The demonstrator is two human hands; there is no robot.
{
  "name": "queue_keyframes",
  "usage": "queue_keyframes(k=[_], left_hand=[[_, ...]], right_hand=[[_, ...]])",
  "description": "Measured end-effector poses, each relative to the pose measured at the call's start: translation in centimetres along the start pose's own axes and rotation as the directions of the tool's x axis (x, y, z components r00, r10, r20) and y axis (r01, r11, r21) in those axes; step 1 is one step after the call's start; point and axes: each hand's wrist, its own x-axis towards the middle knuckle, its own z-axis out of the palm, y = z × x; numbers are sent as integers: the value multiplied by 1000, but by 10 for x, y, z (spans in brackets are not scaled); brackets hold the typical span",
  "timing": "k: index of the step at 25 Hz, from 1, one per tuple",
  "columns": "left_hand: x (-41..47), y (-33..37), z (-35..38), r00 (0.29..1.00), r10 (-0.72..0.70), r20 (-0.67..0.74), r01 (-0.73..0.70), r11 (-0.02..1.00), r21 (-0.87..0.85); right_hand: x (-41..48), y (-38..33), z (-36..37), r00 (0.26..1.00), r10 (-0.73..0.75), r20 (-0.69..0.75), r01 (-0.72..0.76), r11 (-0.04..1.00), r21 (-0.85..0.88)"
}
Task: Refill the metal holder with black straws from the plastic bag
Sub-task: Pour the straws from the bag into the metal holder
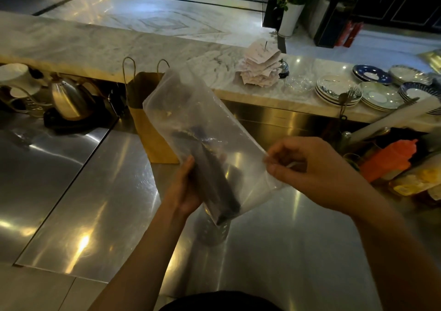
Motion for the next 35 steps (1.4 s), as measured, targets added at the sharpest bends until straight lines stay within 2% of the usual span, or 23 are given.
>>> queue_keyframes(k=[2, 4, 7, 11, 13, 16, 20, 24, 27, 32, 35], left_hand=[[-1, 0, 3, 999, -15, -44, 17, 998, 55], [-2, -2, 7, 989, 15, -148, 9, 987, 158], [-2, -7, 15, 975, 47, -217, 33, 937, 347], [-6, -17, 20, 961, 83, -262, 28, 920, 392], [-11, -18, 16, 968, 91, -235, -1, 933, 360], [-15, -19, 9, 993, 26, -114, 7, 960, 281], [-14, -23, 6, 993, 12, -117, 28, 941, 337], [-10, -18, 9, 992, 97, -85, -58, 923, 381], [-7, -12, 18, 994, 109, -19, -91, 904, 417], [-5, 3, 27, 982, 174, -79, -120, 885, 450], [-8, 15, 30, 967, 253, 17, -219, 801, 557]], right_hand=[[0, 3, -8, 992, 67, 103, -65, 998, -18], [6, 2, -9, 987, 119, 112, -127, 989, 73], [23, -3, 5, 990, 140, -17, -133, 966, 222], [28, 2, 25, 977, 87, -195, -21, 948, 317], [24, 2, 30, 971, 62, -232, 14, 950, 312], [20, -1, 28, 958, 49, -281, 50, 941, 334], [17, -3, 20, 968, 6, -253, 58, 967, 247], [11, 0, 23, 969, -4, -247, 72, 962, 265], [10, 6, 25, 975, -25, -219, 86, 958, 272], [5, 29, 22, 968, 45, -246, 32, 953, 302], [1, 38, 20, 967, 64, -245, 19, 946, 323]])
